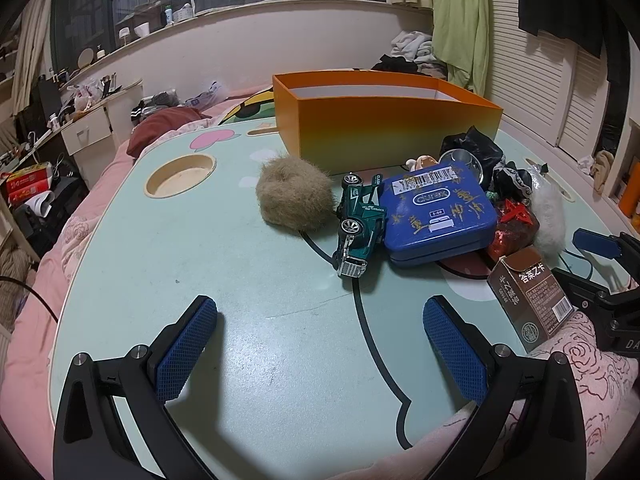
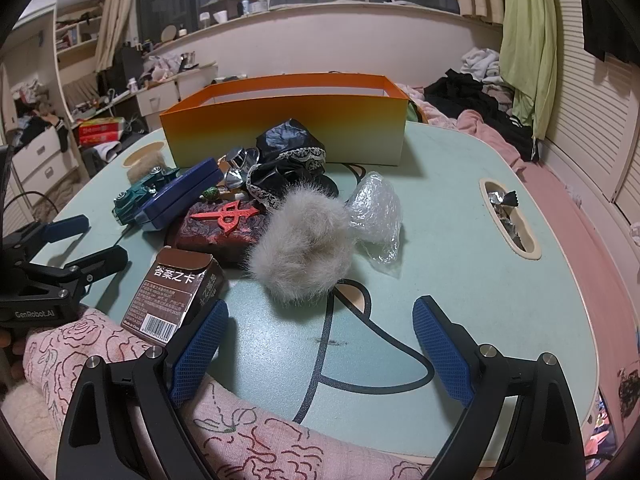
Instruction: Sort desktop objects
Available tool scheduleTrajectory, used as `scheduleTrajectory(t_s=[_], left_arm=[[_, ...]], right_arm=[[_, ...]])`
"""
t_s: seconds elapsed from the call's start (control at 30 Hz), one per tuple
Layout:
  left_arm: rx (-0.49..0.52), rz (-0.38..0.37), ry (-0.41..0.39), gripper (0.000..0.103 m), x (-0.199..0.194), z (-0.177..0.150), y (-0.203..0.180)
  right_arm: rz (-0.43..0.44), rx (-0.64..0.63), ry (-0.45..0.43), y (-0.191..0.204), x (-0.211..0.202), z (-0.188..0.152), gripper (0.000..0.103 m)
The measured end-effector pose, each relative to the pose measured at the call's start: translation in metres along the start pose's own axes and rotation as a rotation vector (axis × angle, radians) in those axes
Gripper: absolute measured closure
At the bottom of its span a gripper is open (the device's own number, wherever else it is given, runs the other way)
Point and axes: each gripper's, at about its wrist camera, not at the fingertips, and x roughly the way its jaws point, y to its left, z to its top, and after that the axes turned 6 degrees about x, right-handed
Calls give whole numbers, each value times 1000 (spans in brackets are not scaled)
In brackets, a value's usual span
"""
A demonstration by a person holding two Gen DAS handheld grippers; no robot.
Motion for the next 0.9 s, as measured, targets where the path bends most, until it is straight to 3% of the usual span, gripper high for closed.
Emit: scheduleTrajectory(t_s=[0.9], left_arm=[[0, 0, -1, 0, -1, -1, 0]], right_arm=[[2, 4, -4, -1, -1, 1, 9]])
